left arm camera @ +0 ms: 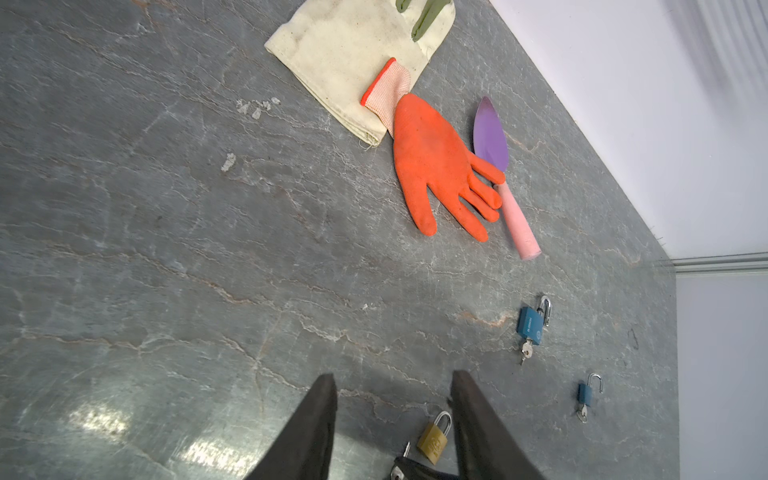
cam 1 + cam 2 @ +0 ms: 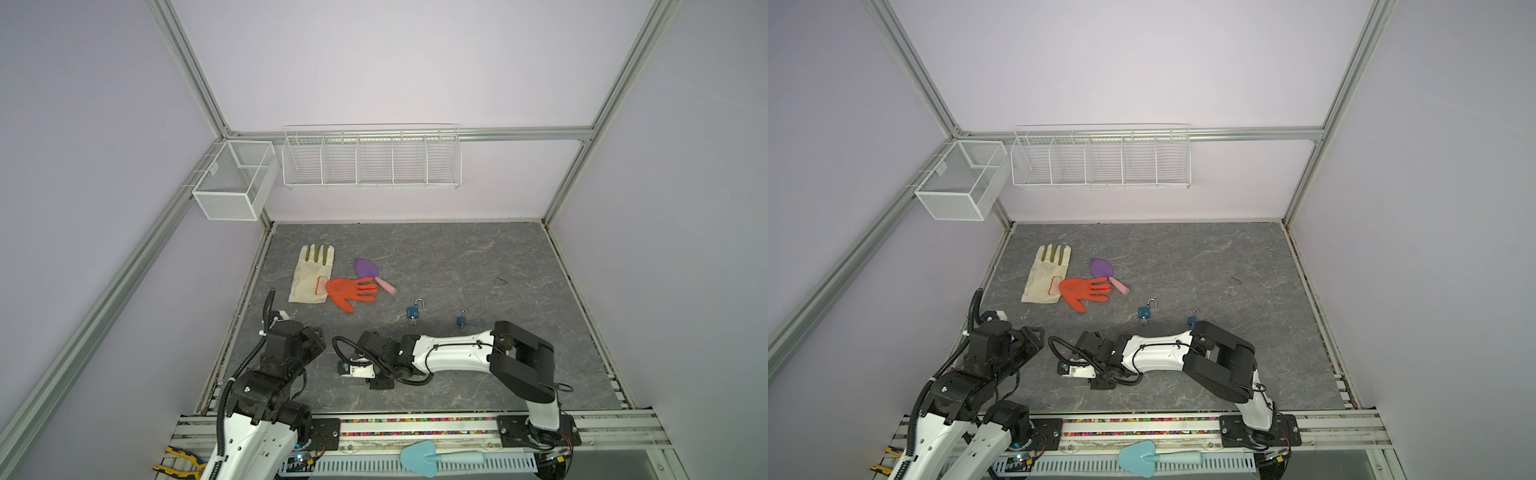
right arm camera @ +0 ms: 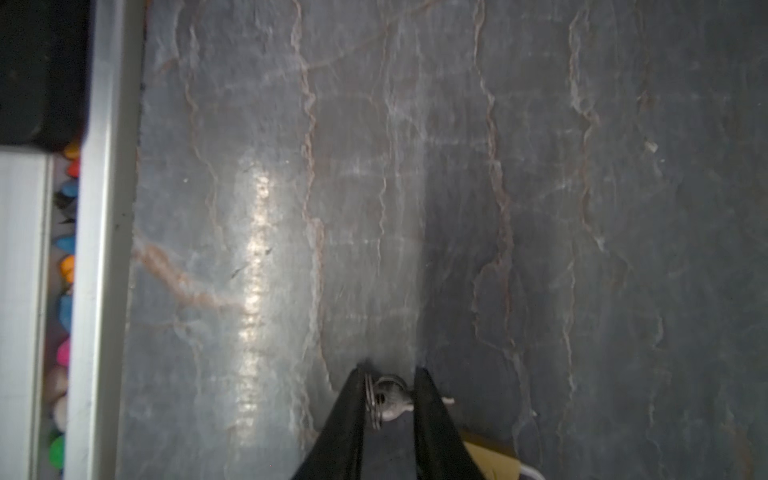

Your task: Unlock with the key

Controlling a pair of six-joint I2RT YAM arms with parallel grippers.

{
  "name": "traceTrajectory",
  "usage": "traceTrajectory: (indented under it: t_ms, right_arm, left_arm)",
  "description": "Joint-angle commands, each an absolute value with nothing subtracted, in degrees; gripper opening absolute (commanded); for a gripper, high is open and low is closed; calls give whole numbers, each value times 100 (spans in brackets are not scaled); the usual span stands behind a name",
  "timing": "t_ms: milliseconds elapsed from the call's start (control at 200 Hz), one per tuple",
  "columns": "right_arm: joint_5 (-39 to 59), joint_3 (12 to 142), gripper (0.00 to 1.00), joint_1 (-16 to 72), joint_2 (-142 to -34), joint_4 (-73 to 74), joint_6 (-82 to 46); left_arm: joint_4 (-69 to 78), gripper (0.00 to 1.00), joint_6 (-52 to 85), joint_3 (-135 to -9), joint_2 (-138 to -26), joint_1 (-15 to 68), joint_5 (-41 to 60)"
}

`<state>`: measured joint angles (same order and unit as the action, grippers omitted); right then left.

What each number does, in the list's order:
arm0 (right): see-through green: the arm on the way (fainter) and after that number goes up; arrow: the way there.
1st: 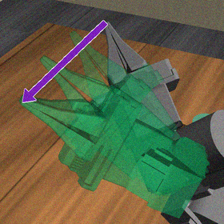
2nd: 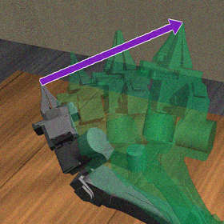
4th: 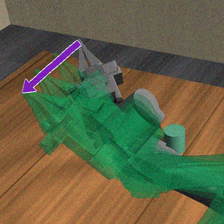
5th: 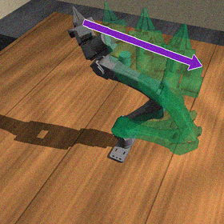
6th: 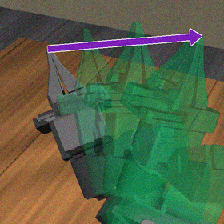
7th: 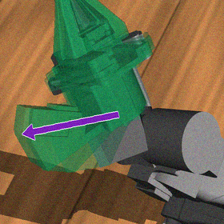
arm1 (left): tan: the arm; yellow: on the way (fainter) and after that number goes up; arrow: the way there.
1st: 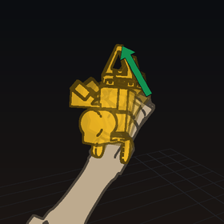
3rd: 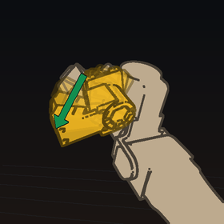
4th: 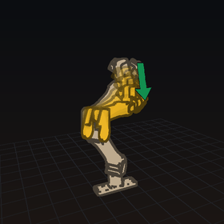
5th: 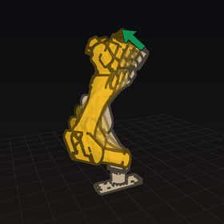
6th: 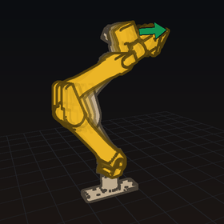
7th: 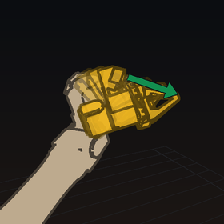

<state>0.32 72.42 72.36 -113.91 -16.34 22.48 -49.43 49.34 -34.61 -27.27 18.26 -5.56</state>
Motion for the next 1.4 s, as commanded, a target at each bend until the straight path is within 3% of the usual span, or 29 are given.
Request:
traceTrajectory:
  t_ms: [0,315,545,900,1394]
  right_arm:
    - [146,6985,24,7205,-11097,-1904,2244]
    - [24,6640,19,7172,-10721,-1661,1817]
    - [131,6800,27,7156,-10764,-1455,1674]
    - [450,7256,29,7148,-11235,-1642,1973]
    - [434,7313,19,7139,-11514,-1626,2065]
  left_arm:
    - [-5087,46,5023,-3473,-2695,1785,-609]
    - [-4992,46,5053,-3408,-2698,1785,-562]
    - [-5070,46,5124,-3415,-2558,1786,-681]
    - [-5282,46,5152,-3520,-2455,1790,-883]
    - [-5300,46,5171,-3568,-2490,1784,-942]
